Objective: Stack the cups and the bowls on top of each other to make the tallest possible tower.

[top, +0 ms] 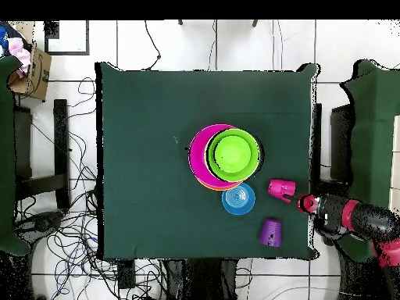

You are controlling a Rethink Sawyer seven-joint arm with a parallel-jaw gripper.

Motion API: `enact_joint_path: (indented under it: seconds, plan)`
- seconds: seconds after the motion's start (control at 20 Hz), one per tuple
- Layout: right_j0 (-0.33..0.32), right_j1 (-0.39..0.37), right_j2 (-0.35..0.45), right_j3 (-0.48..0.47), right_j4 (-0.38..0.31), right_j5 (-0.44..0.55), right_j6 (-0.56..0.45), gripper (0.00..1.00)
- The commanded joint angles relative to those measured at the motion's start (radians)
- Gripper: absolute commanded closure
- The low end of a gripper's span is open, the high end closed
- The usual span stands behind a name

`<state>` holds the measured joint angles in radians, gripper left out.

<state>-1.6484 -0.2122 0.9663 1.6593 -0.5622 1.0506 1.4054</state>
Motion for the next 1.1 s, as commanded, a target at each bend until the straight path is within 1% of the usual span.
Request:
enact_joint_path:
  seconds: [0.05,0.3,0.55,1.1]
  plan:
    - [0.080,0.025,-0.024,-0.160,0.006,0.122,-0.289,0.00]
    - [0.089,0.066,-0.032,-0.194,-0.007,0.113,-0.314,0.00]
    - [0.082,0.079,-0.038,-0.204,-0.020,0.108,-0.325,0.00]
    - [0.079,0.120,-0.042,-0.192,-0.043,0.062,-0.315,0.00]
